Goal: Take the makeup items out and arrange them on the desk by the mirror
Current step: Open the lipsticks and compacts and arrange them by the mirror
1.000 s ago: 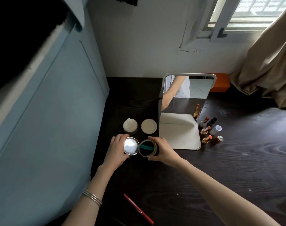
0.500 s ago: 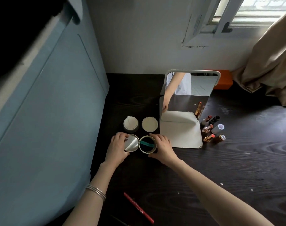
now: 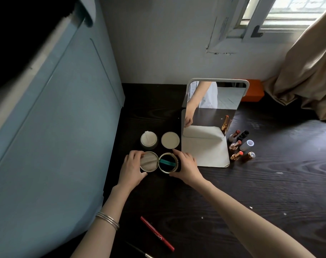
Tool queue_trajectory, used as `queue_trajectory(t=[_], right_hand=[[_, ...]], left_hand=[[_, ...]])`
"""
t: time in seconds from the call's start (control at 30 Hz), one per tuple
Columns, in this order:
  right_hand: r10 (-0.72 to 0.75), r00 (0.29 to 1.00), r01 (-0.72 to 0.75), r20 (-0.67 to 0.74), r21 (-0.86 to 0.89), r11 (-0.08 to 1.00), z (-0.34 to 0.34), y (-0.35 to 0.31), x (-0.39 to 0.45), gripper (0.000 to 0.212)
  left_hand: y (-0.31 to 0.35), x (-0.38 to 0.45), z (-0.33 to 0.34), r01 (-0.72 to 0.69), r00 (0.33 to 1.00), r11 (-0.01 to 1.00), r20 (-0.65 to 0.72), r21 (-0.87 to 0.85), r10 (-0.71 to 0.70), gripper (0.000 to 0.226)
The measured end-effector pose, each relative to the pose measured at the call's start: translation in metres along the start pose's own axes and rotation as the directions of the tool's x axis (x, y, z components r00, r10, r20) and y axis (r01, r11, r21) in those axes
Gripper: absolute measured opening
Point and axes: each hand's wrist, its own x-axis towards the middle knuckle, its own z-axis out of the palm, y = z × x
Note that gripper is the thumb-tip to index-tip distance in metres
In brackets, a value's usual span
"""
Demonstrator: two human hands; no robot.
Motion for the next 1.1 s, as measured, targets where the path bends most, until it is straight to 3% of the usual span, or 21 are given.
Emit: queue_trajectory(t=[0.4, 0.8, 1.1], right_hand=[[0.026, 0.999, -0.013, -0.040, 0.289, 0.957, -0.019, -0.004, -0.011, 0.092], [-0.010, 0.995, 0.050, -0.095, 0.429, 0.902, -0.040, -0.008, -0.048, 0.088], [-0.059, 0.996, 0.015, 0.070, 0.513, 0.858, -0.008, -0.015, -0.109, 0.082]], left_hand=[[0.010, -0.010, -0.006, -0.001, 0.995, 0.995, -0.097, -0.098, -0.009, 0.070], [0.019, -0.050, -0.013, 0.021, 0.982, 0.946, -0.172, -0.325, -0.081, 0.069], [-0.006, -0.150, 0.000, 0.122, 0.967, 0.920, -0.164, -0.373, -0.194, 0.067]])
